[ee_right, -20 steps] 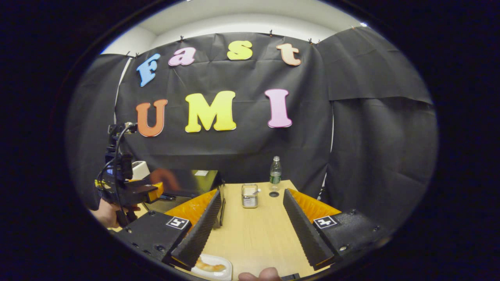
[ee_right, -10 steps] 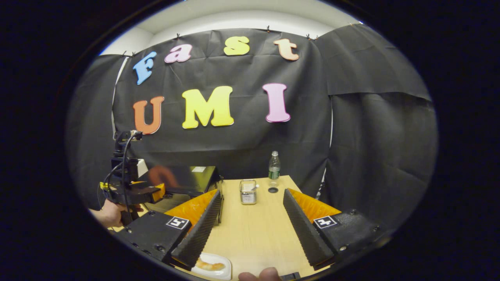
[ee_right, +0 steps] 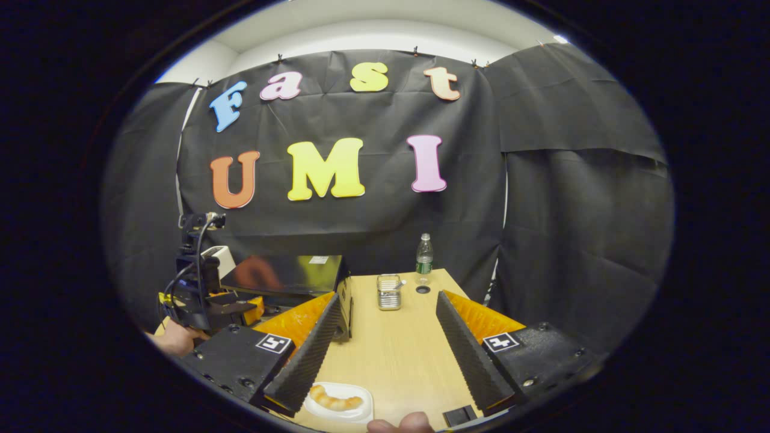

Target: Open the electric oven with the left hand, put the food in, and close the electric oven.

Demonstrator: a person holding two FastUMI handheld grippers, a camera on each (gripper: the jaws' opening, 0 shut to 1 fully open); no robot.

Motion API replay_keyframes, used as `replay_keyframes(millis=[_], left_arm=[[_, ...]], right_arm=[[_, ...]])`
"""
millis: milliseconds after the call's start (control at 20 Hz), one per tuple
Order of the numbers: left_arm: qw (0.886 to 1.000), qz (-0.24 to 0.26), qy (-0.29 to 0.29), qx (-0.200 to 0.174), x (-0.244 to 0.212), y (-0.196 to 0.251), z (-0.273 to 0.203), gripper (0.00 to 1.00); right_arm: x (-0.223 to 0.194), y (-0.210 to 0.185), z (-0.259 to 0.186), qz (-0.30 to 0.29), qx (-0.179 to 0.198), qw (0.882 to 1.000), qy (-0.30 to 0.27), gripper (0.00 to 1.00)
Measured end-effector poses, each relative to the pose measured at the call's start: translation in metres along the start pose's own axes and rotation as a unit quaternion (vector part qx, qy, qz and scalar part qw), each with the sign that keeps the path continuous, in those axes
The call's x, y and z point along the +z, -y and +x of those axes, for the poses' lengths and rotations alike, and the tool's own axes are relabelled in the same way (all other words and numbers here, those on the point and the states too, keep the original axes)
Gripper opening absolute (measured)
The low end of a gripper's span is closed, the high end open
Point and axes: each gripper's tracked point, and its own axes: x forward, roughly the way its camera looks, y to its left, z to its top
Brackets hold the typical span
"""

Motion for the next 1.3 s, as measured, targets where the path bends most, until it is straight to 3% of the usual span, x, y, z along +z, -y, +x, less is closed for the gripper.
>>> replay_keyframes(millis=[650,1050,1300], left_arm=[[0.995,-0.037,-0.082,-0.031,-0.097,0.001,-0.051,0.98],[0.982,-0.075,-0.173,-0.024,-0.162,-0.007,-0.035,0.93],[0.982,-0.058,-0.180,-0.024,-0.168,-0.004,-0.034,0.93]], right_arm=[[-0.026,-0.006,-0.059,-0.019,-0.032,0.999,-0.022,0.99],[-0.040,-0.005,-0.070,-0.030,-0.043,0.998,-0.042,1.00],[-0.050,-0.003,-0.074,-0.030,-0.048,0.997,-0.058,1.00]])
